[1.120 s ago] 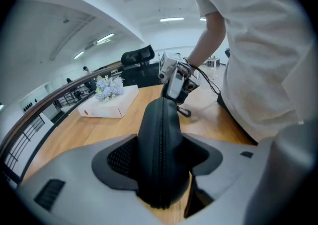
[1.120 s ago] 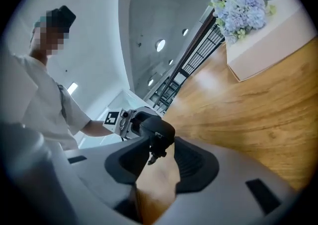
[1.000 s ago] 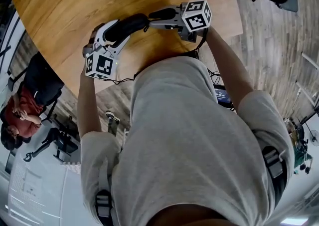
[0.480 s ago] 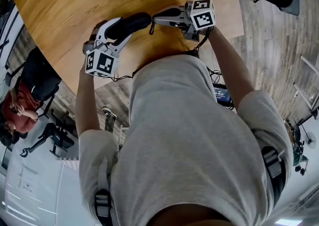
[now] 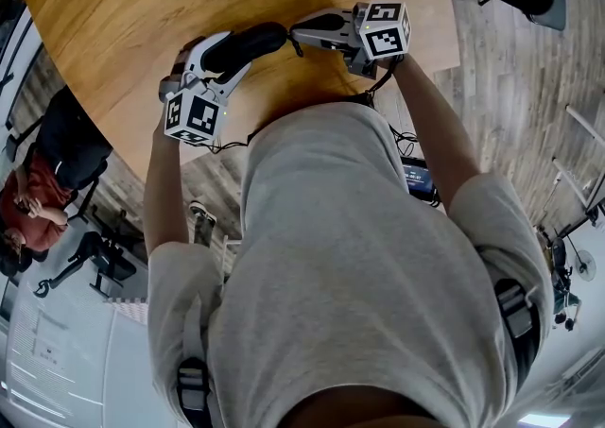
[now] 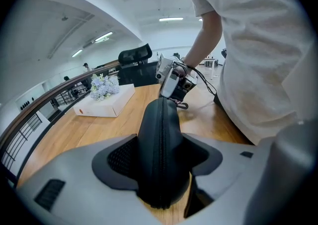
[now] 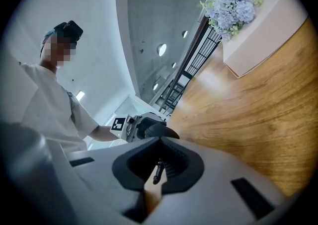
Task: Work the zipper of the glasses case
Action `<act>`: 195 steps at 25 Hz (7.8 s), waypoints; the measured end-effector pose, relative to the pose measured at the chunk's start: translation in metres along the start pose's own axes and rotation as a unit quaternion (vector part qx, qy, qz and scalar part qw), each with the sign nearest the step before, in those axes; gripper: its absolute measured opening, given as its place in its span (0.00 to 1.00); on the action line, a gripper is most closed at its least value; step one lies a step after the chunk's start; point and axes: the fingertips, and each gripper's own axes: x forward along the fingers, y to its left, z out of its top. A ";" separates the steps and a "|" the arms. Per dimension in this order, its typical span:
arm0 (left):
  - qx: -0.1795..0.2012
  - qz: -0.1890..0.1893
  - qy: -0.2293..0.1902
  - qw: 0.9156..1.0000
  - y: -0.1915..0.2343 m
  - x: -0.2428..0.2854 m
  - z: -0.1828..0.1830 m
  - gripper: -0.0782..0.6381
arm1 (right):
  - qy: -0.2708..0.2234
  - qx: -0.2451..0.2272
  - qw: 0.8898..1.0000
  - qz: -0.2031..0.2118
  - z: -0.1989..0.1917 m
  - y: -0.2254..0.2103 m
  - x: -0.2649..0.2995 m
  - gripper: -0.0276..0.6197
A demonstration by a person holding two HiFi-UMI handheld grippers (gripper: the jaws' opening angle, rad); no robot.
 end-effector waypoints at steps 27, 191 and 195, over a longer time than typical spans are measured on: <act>0.024 -0.045 0.054 0.997 -0.024 0.027 -0.028 0.50 | 0.056 0.228 0.972 -0.017 -0.048 -0.034 0.003 0.09; -0.063 0.177 -0.004 0.982 0.049 0.024 0.073 0.49 | 0.074 -0.227 0.938 -0.251 0.058 0.074 0.040 0.08; -0.069 0.166 0.000 0.984 0.039 0.022 0.062 0.49 | 0.099 -0.226 0.940 -0.237 0.047 0.073 0.047 0.08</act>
